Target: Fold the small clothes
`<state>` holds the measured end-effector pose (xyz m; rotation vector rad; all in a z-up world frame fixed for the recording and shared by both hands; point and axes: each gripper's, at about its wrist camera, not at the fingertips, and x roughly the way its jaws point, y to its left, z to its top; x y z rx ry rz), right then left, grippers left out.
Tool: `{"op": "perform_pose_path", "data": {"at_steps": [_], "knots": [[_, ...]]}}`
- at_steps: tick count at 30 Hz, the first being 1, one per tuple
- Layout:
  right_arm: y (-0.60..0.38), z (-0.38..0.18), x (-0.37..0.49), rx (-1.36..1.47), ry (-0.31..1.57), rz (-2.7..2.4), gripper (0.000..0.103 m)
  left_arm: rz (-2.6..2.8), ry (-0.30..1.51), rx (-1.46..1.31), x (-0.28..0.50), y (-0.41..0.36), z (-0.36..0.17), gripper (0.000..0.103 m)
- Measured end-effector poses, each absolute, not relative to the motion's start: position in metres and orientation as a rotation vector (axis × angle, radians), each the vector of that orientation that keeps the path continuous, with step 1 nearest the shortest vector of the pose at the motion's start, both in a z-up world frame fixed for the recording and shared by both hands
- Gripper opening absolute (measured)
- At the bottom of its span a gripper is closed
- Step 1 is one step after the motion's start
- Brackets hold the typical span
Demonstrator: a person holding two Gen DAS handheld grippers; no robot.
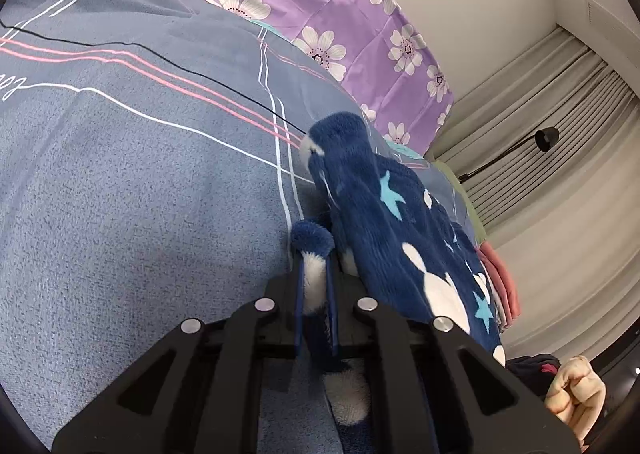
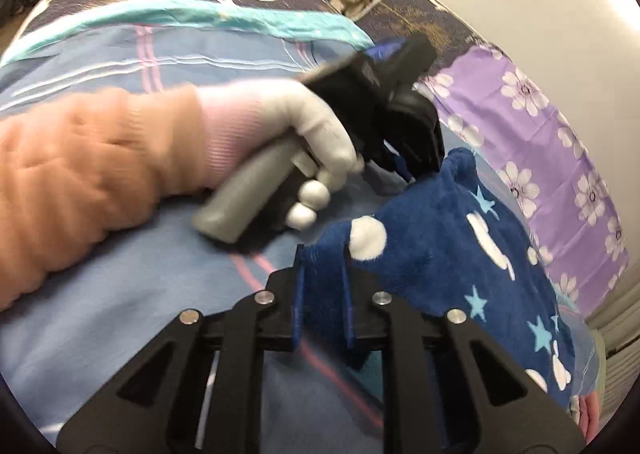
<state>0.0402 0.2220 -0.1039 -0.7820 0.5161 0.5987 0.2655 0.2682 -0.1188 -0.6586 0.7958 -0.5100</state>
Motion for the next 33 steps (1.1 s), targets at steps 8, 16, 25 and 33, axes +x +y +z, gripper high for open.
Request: {"op": "perform_pose_path", "data": {"at_steps": [8,16,25,33], "knots": [[0.194,-0.101,0.035,-0.705,0.471,0.619,0.043,-0.489,0.745,-0.79,0.257,0.295,-0.122,0.021],[0.021,-0.058,0.064,-0.216,0.531,0.281,0.043,-0.626,0.683,-0.705,0.226,0.279,-0.087,0.058],[-0.054,-0.116,0.106,0.044,0.848,0.261,0.044,-0.457,0.844,-0.365,0.229,0.226,-0.081,0.07],[-0.048,-0.023,0.127,0.034,0.56,0.258,0.057,-0.443,0.842,-0.347,0.227,0.228,-0.083,0.07]]}}
